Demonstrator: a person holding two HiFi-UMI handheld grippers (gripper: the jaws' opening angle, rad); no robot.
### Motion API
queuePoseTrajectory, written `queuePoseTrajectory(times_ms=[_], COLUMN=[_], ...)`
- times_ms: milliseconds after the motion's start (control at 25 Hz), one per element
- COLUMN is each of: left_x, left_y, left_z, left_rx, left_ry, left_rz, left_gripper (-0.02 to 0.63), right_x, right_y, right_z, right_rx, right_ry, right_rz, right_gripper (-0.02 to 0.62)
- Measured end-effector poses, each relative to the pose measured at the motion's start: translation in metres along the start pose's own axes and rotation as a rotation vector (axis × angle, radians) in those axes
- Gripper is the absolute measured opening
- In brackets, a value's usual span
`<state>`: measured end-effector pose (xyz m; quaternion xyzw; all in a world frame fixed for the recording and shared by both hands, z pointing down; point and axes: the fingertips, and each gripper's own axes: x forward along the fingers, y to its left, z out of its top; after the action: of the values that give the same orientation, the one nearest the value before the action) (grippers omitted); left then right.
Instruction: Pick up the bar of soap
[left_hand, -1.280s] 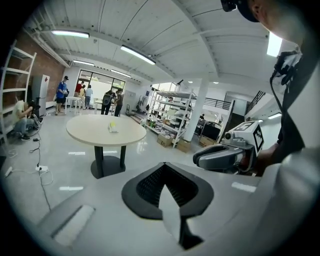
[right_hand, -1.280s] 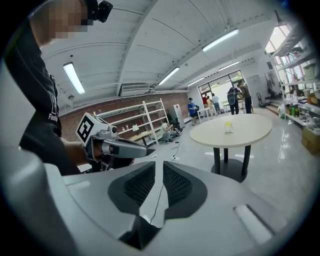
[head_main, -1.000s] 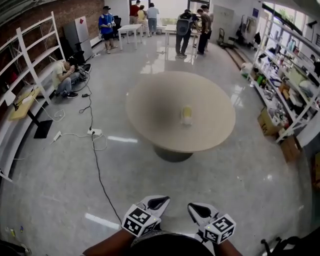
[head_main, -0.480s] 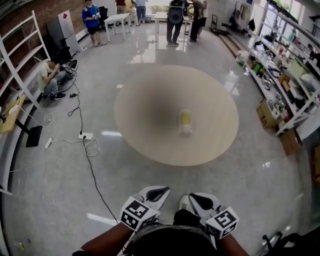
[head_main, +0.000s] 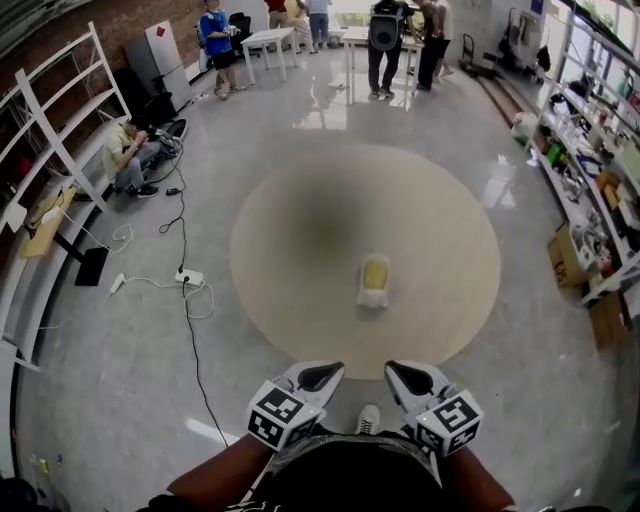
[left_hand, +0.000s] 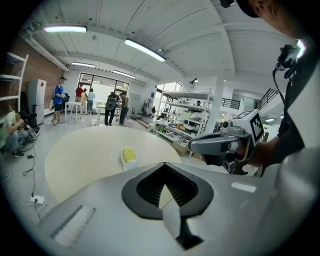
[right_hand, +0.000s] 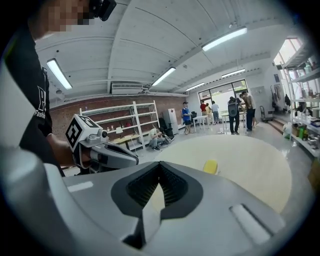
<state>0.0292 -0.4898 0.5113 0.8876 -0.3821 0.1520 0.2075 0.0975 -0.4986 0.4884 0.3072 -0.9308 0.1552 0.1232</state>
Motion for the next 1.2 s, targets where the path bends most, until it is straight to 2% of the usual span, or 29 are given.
queuePoseTrajectory(times_ms=[200, 480, 680, 920, 1040, 1200], left_x=[0.032, 0.044, 0.057, 0.069, 0.068, 0.064], left_y=[0.017, 0.070, 0.100, 0.144, 0.162, 0.187], left_z=[0.016, 0.013, 0.021, 0.026, 0.023, 0.017], left_rx=[0.033, -0.027, 0.000, 0.016, 0.012, 0.003], left_ry=[0.003, 0.062, 0.085, 0.083, 0.091, 0.114], left_rz=[0.068, 0.069, -0.007, -0.059, -0.082, -0.115], left_gripper=[0.008, 0.008, 0.008, 0.008, 0.008, 0.008], right_x=[0.017, 0.065, 0.096, 0.134, 0.154, 0.188], right_y=[-0.044, -0.068, -0.088, -0.114, -0.130, -0.161], right_z=[-0.014, -0.014, -0.012, -0.021, -0.023, -0.028], right_rx=[0.035, 0.100, 0.138, 0.150, 0.157, 0.168], right_ry=[0.060, 0.117, 0.150, 0.206, 0.228, 0.275], right_rz=[0.037, 0.030, -0.064, -0.167, -0.222, -0.341], right_gripper=[0.006, 0.006, 0.006, 0.025, 0.042, 0.091])
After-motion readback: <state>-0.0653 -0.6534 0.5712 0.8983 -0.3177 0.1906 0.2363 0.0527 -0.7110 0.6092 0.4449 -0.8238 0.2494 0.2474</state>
